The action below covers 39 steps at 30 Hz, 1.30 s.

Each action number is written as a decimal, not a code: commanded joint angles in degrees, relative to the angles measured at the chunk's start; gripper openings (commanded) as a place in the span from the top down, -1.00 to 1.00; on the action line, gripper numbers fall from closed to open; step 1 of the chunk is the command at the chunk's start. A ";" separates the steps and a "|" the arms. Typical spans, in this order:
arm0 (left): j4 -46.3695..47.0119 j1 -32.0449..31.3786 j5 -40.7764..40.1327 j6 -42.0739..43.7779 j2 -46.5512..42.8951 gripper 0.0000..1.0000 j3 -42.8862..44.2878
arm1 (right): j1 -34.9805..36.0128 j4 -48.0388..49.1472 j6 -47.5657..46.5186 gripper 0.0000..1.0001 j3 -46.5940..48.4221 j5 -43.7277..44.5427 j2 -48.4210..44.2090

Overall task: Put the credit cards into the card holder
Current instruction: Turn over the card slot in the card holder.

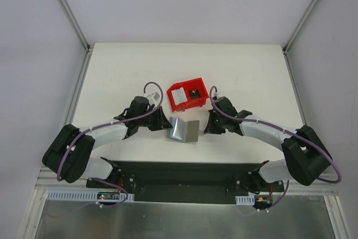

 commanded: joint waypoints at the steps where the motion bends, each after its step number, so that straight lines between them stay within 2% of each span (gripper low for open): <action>1: 3.79 0.71 2.62 -0.86 0.51 0.56 -0.32 | -0.20 -1.19 -0.61 0.99 2.06 -0.30 -0.32; 9: 4.67 0.97 3.06 -1.39 -0.02 0.59 -0.41 | -0.20 -1.63 -0.70 0.99 2.42 -0.38 0.12; 12: 5.80 0.97 3.24 -1.47 -0.46 0.50 -0.85 | -0.20 -1.98 -0.88 0.99 2.77 -0.38 0.47; 19: 6.25 1.24 3.85 -1.56 -0.46 0.72 -0.94 | -0.20 -2.24 -1.14 0.99 3.30 -0.82 1.09; 23: 7.04 1.32 4.03 -1.91 -1.07 0.58 -1.20 | -0.20 -2.33 -1.23 0.99 3.38 -0.82 1.27; 28: 7.04 1.68 4.56 -1.83 -1.69 0.56 -1.11 | -0.20 -2.51 -1.31 0.99 3.56 -0.82 1.35; 39: 6.86 1.94 5.26 -1.65 -1.78 0.74 -0.94 | -0.20 -2.60 -1.49 0.99 4.09 -1.09 1.88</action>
